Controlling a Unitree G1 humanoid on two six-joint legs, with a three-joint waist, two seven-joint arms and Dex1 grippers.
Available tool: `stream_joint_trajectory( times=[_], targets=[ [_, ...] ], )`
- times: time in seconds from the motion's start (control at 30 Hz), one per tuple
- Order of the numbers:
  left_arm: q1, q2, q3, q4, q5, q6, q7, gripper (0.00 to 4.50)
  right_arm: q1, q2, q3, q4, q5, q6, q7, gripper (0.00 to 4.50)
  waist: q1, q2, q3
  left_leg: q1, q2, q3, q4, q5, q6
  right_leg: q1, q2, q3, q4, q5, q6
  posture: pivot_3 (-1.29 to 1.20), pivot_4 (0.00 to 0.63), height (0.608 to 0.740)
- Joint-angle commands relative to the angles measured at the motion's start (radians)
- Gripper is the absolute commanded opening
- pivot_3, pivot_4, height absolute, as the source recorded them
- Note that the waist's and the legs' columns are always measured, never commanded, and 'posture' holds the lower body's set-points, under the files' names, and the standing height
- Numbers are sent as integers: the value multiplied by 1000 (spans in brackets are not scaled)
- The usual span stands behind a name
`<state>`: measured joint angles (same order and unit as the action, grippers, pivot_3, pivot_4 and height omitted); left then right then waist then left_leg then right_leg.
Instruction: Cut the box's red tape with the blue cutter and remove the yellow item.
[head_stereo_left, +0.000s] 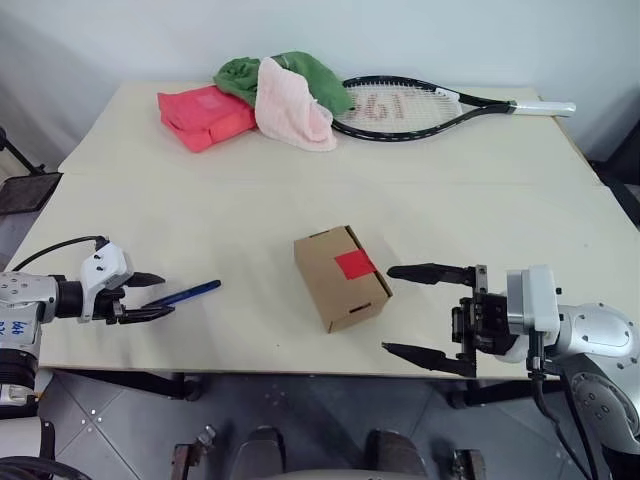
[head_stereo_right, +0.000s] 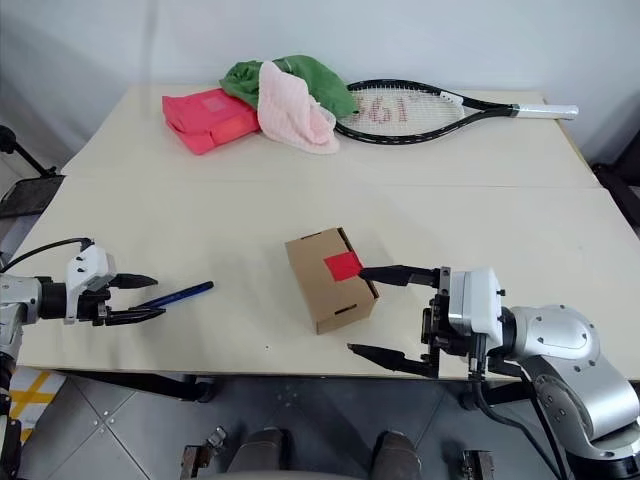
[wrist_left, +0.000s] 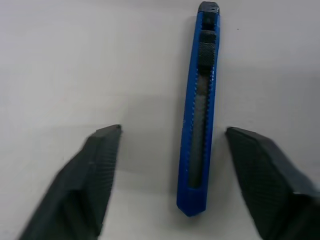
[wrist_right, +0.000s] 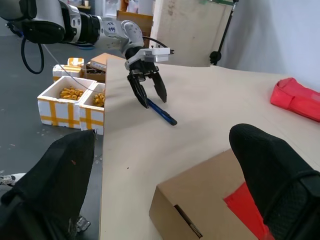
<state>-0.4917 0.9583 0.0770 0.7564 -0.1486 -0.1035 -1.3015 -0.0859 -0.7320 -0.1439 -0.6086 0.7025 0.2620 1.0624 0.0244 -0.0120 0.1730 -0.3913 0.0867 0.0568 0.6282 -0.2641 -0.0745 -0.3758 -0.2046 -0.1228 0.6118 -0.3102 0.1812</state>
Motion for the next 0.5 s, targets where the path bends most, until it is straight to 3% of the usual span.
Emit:
stream_joint_trajectory(
  times=[0.03,0.1,0.33,0.47,0.5],
  targets=[
    [41,0,-45,21,56,12,5,2125,-9,-8,-25,-27,13,-10,-7,4500,0,0,0,0,0,1,0,0,0,0,0,1,0,0,0,0,150,740],
    [53,-9,-49,7,50,18,1,1585,-20,-8,-21,-20,13,-10,-9,4500,0,1,-1,1,0,1,0,0,0,0,0,1,0,0,0,0,150,740],
    [79,-33,-48,-45,35,59,24,1585,-51,-2,-7,2,8,-12,-3,4500,2,6,-3,1,0,3,0,-1,1,0,0,3,0,0,0,0,150,740],
    [100,-42,-46,-85,24,70,19,480,-64,0,-2,16,5,-15,0,4500,4,8,-5,2,0,4,0,-1,1,0,0,3,0,0,0,0,150,740],
    [105,-44,-45,-96,21,76,18,425,-65,0,-3,18,5,-16,1,4500,4,8,-5,2,0,4,0,-1,1,0,0,3,0,0,0,0,150,740]
  ],
)
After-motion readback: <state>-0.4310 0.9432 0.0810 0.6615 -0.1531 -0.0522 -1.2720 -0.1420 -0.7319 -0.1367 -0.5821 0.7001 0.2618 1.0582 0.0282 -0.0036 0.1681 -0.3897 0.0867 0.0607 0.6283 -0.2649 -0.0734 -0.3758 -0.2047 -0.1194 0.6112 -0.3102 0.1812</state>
